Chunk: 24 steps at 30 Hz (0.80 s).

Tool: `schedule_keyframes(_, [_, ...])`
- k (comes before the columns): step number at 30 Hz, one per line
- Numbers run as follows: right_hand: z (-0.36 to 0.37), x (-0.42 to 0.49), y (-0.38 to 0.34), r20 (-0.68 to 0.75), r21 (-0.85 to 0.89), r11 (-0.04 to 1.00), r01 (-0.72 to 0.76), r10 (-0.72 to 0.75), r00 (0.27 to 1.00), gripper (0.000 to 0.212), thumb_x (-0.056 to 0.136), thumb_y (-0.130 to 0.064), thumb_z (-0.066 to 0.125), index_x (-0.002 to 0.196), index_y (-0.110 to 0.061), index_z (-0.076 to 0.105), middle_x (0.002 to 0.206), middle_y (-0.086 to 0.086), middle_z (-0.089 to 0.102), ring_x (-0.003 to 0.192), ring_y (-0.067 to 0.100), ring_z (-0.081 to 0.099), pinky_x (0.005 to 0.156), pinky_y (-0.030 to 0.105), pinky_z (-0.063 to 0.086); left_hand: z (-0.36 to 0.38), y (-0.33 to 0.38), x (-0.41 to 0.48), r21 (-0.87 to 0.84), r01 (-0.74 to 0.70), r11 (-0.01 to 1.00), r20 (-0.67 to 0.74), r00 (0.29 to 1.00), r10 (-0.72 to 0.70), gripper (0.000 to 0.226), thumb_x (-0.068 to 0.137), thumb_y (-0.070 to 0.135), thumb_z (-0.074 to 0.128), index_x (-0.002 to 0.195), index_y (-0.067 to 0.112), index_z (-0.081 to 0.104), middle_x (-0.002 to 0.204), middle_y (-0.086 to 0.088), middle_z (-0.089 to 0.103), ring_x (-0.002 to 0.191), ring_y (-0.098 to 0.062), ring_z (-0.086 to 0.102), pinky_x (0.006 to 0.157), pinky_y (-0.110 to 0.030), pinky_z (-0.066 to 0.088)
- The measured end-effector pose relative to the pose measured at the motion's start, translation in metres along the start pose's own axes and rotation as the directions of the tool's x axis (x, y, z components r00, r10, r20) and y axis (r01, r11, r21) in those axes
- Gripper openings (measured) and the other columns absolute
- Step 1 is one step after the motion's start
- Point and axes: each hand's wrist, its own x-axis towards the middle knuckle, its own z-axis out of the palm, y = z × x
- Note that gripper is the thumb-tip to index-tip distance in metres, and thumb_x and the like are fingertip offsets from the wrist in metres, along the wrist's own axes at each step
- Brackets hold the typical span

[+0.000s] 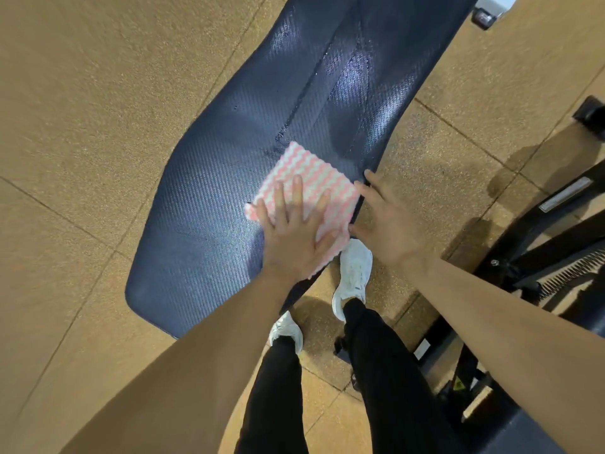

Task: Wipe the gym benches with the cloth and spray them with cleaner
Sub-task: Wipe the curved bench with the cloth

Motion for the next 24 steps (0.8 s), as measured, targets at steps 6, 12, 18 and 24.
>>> schedule_keyframes(6, [-0.013,0.005,0.006,0.091,-0.095,0.995,0.034,-0.025,0.996,0.077,0.089,-0.033,0.074,0.156,-0.025,0.035,0.165,-0.008,0.018,0.145,0.023,0.038,0.112,0.051,0.043,-0.041,-0.048,0.058,-0.110,0.344,0.933,0.036,0.939,-0.342,0.085,0.089,0.082,0.024,0.158,0.046,-0.011,0.167,-0.015,-0.021,0.151,-0.046,-0.023,0.112,-0.077,-0.008])
schedule_keyframes(12, [-0.028,0.009,0.006,0.166,-0.032,0.999,0.014,-0.009,0.986,0.072,0.093,-0.028,0.071,0.155,-0.031,0.036,0.162,-0.019,0.016,0.136,0.017,0.049,0.106,0.037,0.050,-0.075,-0.068,0.114,-0.298,0.510,0.807,0.079,0.855,-0.512,0.089,0.084,0.088,0.023,0.153,0.051,-0.020,0.163,-0.012,-0.034,0.147,-0.043,-0.033,0.108,-0.077,-0.016])
schedule_keyframes(18, [-0.039,0.023,0.003,0.152,-0.037,0.998,0.047,-0.040,0.988,0.053,0.093,-0.032,0.068,0.143,-0.021,0.055,0.148,-0.009,0.041,0.126,0.020,0.056,0.109,0.043,0.046,-0.084,-0.064,0.121,-0.293,0.516,0.805,0.089,0.853,-0.514,0.088,0.087,0.084,0.021,0.155,0.046,-0.020,0.163,-0.017,-0.032,0.148,-0.044,-0.031,0.111,-0.075,-0.014])
schedule_keyframes(24, [-0.045,0.036,-0.012,-0.099,-0.074,0.997,0.028,-0.035,0.994,0.032,0.095,-0.022,0.062,0.124,-0.012,0.066,0.125,0.004,0.065,0.115,0.027,0.058,0.105,0.040,0.045,-0.062,-0.025,0.093,-0.148,0.207,0.967,0.053,0.978,-0.201,0.080,0.094,0.073,0.025,0.156,0.046,-0.018,0.164,-0.013,-0.032,0.149,-0.044,-0.030,0.113,-0.073,-0.012])
